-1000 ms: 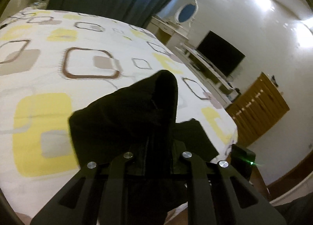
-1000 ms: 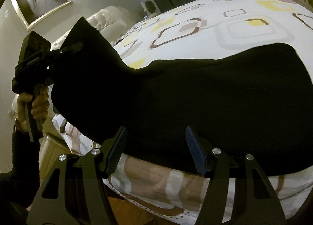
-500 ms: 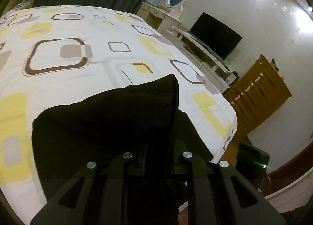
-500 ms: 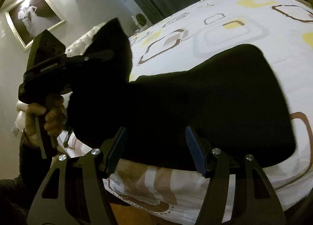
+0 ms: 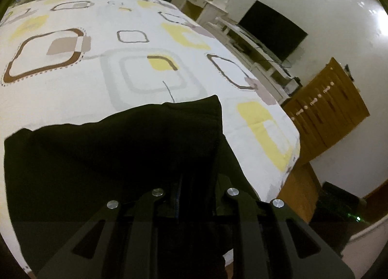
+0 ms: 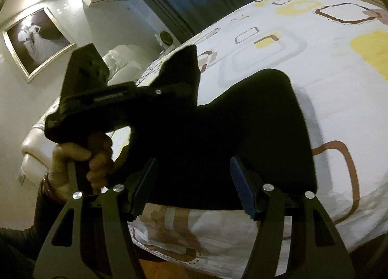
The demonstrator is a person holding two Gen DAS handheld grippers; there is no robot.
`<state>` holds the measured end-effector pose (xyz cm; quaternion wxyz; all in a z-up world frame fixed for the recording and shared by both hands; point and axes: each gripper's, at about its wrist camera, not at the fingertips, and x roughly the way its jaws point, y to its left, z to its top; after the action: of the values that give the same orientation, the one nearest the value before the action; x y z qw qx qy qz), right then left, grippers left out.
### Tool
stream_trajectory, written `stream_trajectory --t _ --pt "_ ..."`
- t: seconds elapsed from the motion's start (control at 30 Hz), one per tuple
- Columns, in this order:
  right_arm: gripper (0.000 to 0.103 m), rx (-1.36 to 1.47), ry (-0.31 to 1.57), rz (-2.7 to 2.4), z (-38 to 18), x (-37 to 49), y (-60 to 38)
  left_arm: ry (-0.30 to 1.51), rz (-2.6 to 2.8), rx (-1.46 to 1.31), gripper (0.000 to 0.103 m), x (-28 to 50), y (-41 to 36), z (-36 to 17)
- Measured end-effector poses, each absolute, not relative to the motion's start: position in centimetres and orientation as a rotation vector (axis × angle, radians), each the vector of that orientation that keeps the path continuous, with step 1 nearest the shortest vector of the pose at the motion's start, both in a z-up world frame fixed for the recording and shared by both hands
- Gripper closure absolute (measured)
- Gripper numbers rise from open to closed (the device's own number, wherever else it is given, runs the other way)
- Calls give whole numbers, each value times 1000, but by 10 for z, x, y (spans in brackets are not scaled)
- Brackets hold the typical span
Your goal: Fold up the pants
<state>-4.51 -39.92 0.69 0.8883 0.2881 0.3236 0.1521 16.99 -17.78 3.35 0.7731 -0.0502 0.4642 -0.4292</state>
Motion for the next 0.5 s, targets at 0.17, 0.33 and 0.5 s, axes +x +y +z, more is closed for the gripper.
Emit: stream_trajectory --t 0.17,0.33,0.5 --pt "41 618 657 306 9 -51 -407 1007 -879 -96 85 167 -192 26" --pt "41 637 645 294 10 -54 -418 1021 -859 -84 83 165 -203 16" --pt "41 657 640 288 9 -58 -425 1024 -845 -66 80 163 -209 6"
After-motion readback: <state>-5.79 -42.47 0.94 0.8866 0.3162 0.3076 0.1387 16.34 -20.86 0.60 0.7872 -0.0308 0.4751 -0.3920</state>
